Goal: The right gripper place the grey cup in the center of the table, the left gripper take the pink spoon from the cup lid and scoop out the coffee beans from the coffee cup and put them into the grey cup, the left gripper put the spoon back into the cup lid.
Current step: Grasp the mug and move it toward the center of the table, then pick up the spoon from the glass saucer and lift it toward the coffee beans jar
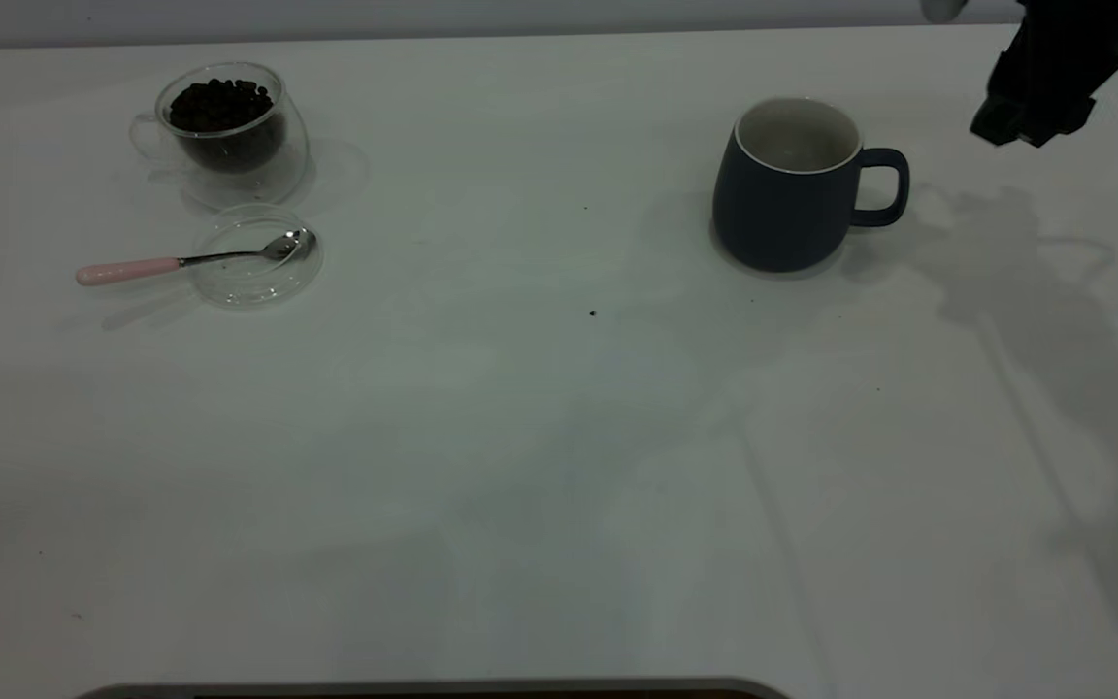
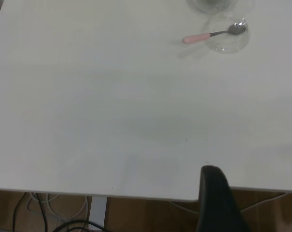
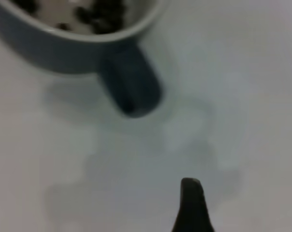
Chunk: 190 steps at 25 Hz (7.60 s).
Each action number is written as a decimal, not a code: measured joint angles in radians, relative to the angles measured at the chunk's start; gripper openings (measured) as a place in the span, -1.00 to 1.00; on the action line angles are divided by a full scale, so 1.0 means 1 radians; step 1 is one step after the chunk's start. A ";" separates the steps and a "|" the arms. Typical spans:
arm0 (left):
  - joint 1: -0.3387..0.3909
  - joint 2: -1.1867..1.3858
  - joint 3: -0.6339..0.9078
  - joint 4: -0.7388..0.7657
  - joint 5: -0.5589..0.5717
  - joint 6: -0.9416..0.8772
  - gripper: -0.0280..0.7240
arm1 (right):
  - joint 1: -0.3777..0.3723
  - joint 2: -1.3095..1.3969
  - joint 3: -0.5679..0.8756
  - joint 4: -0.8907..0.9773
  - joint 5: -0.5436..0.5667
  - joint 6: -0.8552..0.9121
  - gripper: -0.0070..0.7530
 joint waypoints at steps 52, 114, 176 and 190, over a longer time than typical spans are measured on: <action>0.000 0.000 0.000 0.000 0.000 0.000 0.30 | 0.242 0.291 -0.313 0.953 0.212 -1.074 0.22; 0.000 0.000 0.000 0.000 0.000 0.000 0.30 | 0.054 -2.154 0.750 -0.135 0.904 1.053 0.22; 0.498 2.064 -0.590 -0.906 -0.407 0.865 0.30 | 0.054 -2.154 0.750 -0.135 0.904 1.056 0.22; 0.440 2.406 -0.597 -1.319 -0.346 1.385 0.57 | 0.054 -2.154 0.750 -0.135 0.904 1.056 0.22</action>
